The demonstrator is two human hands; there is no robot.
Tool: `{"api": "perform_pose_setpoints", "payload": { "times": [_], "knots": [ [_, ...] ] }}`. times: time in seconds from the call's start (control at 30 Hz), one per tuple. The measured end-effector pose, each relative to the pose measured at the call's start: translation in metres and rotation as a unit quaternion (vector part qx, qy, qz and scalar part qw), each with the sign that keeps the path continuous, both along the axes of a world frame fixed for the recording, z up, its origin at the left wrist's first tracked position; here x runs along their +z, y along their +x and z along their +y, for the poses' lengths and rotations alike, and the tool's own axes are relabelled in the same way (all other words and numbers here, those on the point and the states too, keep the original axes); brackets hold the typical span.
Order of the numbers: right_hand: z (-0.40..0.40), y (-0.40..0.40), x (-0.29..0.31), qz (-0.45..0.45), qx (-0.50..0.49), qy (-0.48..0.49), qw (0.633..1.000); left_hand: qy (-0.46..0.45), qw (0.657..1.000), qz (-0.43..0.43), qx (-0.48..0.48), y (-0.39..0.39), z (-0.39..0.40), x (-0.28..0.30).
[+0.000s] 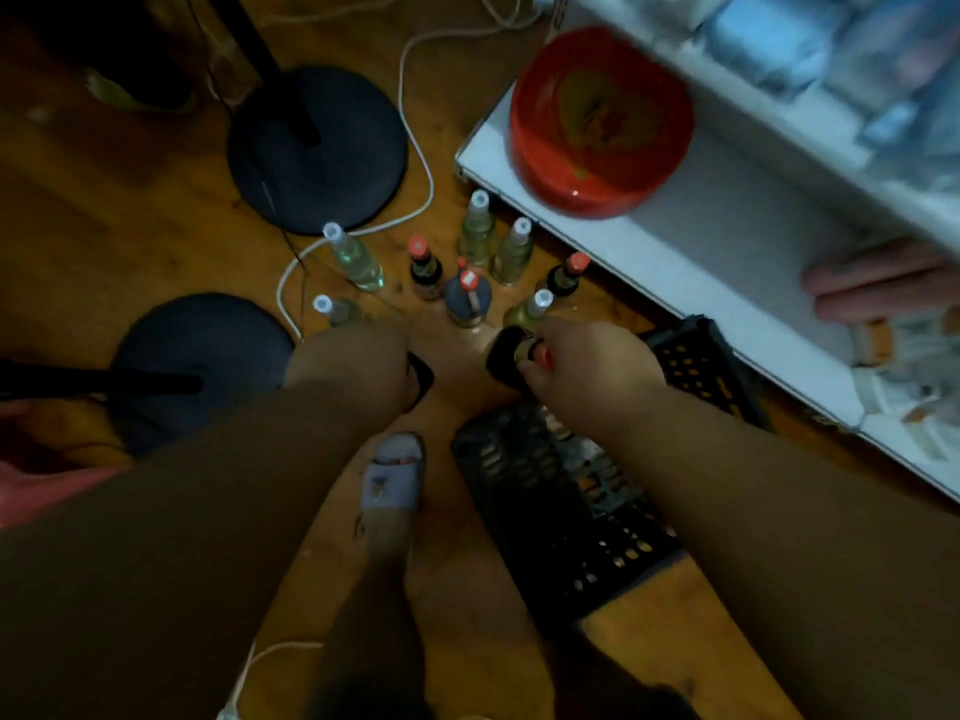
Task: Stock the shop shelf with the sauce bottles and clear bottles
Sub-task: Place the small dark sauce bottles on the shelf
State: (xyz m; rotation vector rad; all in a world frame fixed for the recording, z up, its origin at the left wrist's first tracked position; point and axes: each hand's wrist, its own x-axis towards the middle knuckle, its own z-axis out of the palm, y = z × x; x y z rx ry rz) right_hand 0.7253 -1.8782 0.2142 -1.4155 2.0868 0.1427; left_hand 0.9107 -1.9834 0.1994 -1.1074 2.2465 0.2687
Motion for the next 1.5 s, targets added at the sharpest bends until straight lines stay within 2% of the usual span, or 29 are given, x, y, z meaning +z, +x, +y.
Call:
{"api": "perform_pose_setpoints", "payload": {
  "times": [0.03, 0.1, 0.2, 0.27, 0.33, 0.4, 0.47, 0.5, 0.57, 0.63, 0.7, 0.73, 0.8, 0.93, 1.03, 1.1, 1.2, 1.33, 1.5],
  "knots": [
    [0.009, -0.005, 0.035, 0.006, 0.003, -0.030, 1.000, 0.007, 0.999, 0.044, 0.016, -0.003, 0.008, 0.039],
    [0.029, -0.009, 0.112, -0.012, -0.014, -0.066, 0.998, -0.049, 0.994, 0.094, 0.025, -0.007, 0.024, 0.123],
    [0.066, -0.023, 0.220, -0.053, -0.090, -0.133, 0.986, -0.120, 0.977, 0.171, 0.034, -0.012, 0.050, 0.236],
    [0.093, -0.033, 0.284, -0.087, -0.159, -0.187, 0.965, -0.126, 0.959, 0.246, 0.062, -0.015, 0.068, 0.301],
    [0.120, -0.042, 0.338, -0.109, -0.217, -0.259, 0.935, -0.093, 0.922, 0.348, 0.140, -0.018, 0.083, 0.356],
    [0.144, -0.048, 0.380, -0.125, -0.273, -0.329, 0.896, -0.046, 0.849, 0.487, 0.202, -0.025, 0.092, 0.394],
    [0.168, -0.049, 0.411, -0.130, -0.332, -0.398, 0.845, -0.016, 0.773, 0.596, 0.216, -0.040, 0.100, 0.421],
    [0.180, -0.047, 0.425, -0.131, -0.363, -0.429, 0.816, -0.010, 0.747, 0.632, 0.207, -0.050, 0.106, 0.434],
    [0.200, -0.042, 0.448, -0.121, -0.431, -0.494, 0.746, 0.006, 0.716, 0.674, 0.181, -0.075, 0.119, 0.455],
    [0.216, -0.038, 0.468, -0.179, -0.502, -0.565, 0.630, 0.073, 0.685, 0.702, 0.179, -0.100, 0.138, 0.476],
    [0.234, -0.035, 0.488, -0.282, -0.546, -0.602, 0.510, 0.199, 0.625, 0.730, 0.193, -0.122, 0.158, 0.496],
    [0.247, -0.035, 0.496, -0.300, -0.555, -0.609, 0.481, 0.247, 0.606, 0.733, 0.185, -0.132, 0.171, 0.505],
    [0.278, -0.036, 0.509, -0.277, -0.562, -0.617, 0.476, 0.290, 0.608, 0.726, 0.140, -0.150, 0.199, 0.521],
    [0.354, -0.049, 0.540, -0.245, -0.560, -0.652, 0.450, 0.367, 0.636, 0.679, 0.013, -0.183, 0.273, 0.549],
    [0.421, -0.070, 0.563, -0.276, -0.528, -0.678, 0.431, 0.455, 0.617, 0.642, -0.030, -0.211, 0.337, 0.566],
    [0.472, -0.087, 0.576, -0.304, -0.495, -0.683, 0.442, 0.521, 0.592, 0.613, -0.044, -0.233, 0.382, 0.577],
    [0.551, -0.116, 0.592, -0.342, -0.451, -0.670, 0.481, 0.586, 0.562, 0.580, -0.067, -0.266, 0.459, 0.586],
    [0.655, -0.160, 0.604, -0.350, -0.428, -0.652, 0.519, 0.623, 0.546, 0.551, -0.102, -0.316, 0.562, 0.594],
    [0.749, -0.216, 0.604, -0.383, -0.425, -0.645, 0.507, 0.651, 0.535, 0.528, -0.106, -0.372, 0.654, 0.605]
  ]
}}
